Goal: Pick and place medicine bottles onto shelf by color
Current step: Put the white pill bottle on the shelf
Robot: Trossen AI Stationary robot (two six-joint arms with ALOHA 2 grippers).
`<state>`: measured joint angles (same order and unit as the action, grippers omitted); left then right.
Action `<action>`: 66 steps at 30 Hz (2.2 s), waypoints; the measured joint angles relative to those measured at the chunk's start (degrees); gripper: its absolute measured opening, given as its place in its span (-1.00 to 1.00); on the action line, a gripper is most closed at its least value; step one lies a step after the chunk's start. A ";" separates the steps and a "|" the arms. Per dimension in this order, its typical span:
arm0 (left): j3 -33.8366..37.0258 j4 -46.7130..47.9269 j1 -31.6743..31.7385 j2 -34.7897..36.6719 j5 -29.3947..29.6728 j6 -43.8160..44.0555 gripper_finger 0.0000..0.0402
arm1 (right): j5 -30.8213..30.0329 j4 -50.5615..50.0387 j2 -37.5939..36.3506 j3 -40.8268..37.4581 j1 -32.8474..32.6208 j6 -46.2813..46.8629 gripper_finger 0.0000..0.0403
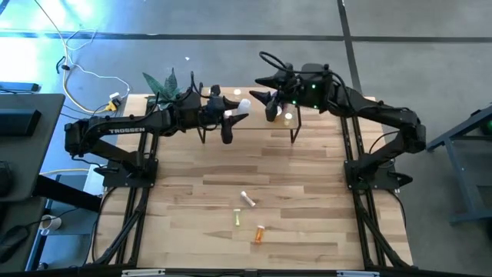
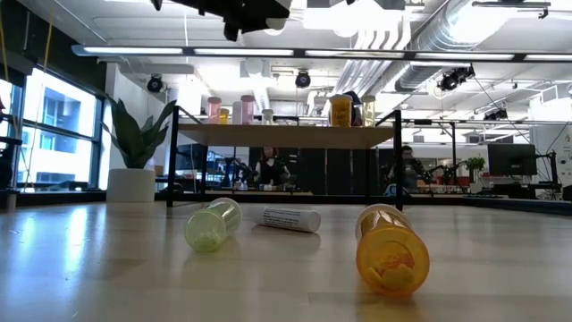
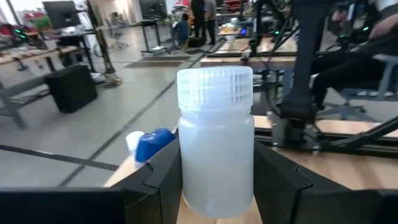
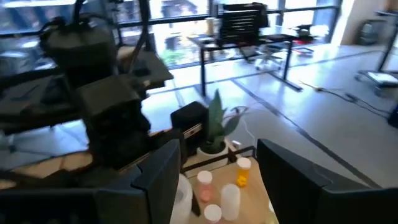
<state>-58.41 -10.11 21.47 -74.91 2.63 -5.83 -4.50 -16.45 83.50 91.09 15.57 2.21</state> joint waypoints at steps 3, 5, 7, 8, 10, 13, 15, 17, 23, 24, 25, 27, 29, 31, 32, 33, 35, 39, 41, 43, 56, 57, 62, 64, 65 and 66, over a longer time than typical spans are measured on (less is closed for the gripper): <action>0.00 -0.01 0.00 0.00 1.63 -1.68 -0.27 | 5.35 0.00 0.00 -0.02 1.97 -3.61 0.00; -0.02 -0.02 0.00 0.00 2.86 -2.56 -0.27 | 9.11 0.07 0.00 -0.02 3.16 -5.60 0.00; -0.02 -0.02 0.00 0.00 3.71 -2.83 -0.27 | 12.35 0.30 0.01 -0.02 4.23 -6.69 0.00; -0.02 -0.02 0.00 0.00 4.21 -2.81 -0.27 | 13.70 0.41 0.02 -0.02 4.73 -6.99 0.00; -0.02 -0.04 0.02 0.00 4.84 -3.00 -0.27 | 16.06 0.40 0.02 -0.02 5.64 -7.25 0.00; -0.02 -0.39 0.30 0.00 5.57 -3.85 -0.27 | 19.53 0.83 0.47 -0.02 6.81 -7.22 0.00; -0.03 -0.71 0.68 -0.20 5.55 -4.09 -0.27 | 20.62 1.19 1.20 -0.07 7.41 -7.26 0.00; -0.11 -0.56 1.06 -0.59 5.56 -4.45 -0.27 | 21.45 1.18 1.99 -0.07 7.57 -7.25 0.00; -0.10 -0.58 2.28 -2.33 5.58 -4.38 -0.27 | 22.97 1.51 4.64 -0.07 7.70 -9.14 0.00; -0.09 -0.54 2.33 -2.60 5.60 -4.32 -0.27 | 22.96 1.51 5.06 -0.07 7.70 -9.15 0.00; -0.09 -0.66 2.36 -2.95 5.65 -4.30 -0.27 | 22.90 1.51 5.56 -0.07 7.70 -9.15 0.00; -0.08 -0.46 2.52 -3.44 5.75 -4.25 -0.27 | 22.61 1.29 6.38 -0.07 7.73 -9.15 0.00; -0.05 -0.65 2.58 -3.78 5.75 -4.08 -0.27 | 22.58 0.96 7.02 -0.07 8.01 -9.34 0.00; -0.07 -0.89 2.58 -4.24 5.77 -3.93 -0.27 | 22.50 0.70 7.37 -0.08 8.05 -9.34 0.00; -0.05 -0.77 2.65 -4.35 5.94 -3.93 -0.27 | 22.51 0.38 7.57 -0.08 8.12 -9.36 0.00; -0.04 -0.78 2.67 -4.37 6.50 -3.91 -0.27 | 22.49 0.34 7.76 -0.07 8.18 -9.62 0.00; -0.04 -1.01 2.67 -4.31 7.43 -3.85 -0.27 | 22.48 -1.88 7.98 -0.08 8.45 -9.77 0.00; -0.04 -1.23 2.67 -4.31 7.68 -3.86 -0.27 | 22.06 -3.31 8.54 -0.09 8.61 -9.81 0.00; -0.04 -1.91 2.67 -4.31 7.69 -3.86 -0.27 | 22.06 -2.38 8.88 -0.09 8.73 -10.08 0.00; -0.04 -2.07 2.67 -4.31 7.67 -3.85 -0.27 | 22.04 -2.45 9.00 -0.09 8.75 -10.02 0.00; -0.04 -1.86 2.67 -4.31 7.68 -3.82 -0.27 | 22.06 -2.15 8.98 -0.09 8.71 -7.42 -0.42; -0.04 -1.87 2.67 -4.31 7.68 -3.82 -0.27 | 22.06 -2.16 8.98 -0.09 8.71 -7.22 -0.42; -0.04 -1.75 2.67 -4.31 7.67 -3.82 -0.27 | 22.04 -2.42 8.98 -0.09 8.71 -7.18 -0.42; -0.04 -1.75 2.67 -4.31 7.69 -3.82 -0.27 | 22.06 -2.42 8.98 -0.09 8.71 -7.18 -0.40; -0.04 -1.75 2.67 -4.31 7.81 -3.82 -0.27 | 22.06 -2.42 8.98 -0.09 8.71 -7.18 -0.40; -0.04 -1.75 2.67 -4.31 7.90 -3.82 -0.26 | 22.06 -2.43 8.98 -0.09 8.71 -7.18 -0.40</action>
<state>-58.46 -11.86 24.14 -79.22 10.54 -9.65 17.56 -18.88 92.48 91.00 24.27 -4.97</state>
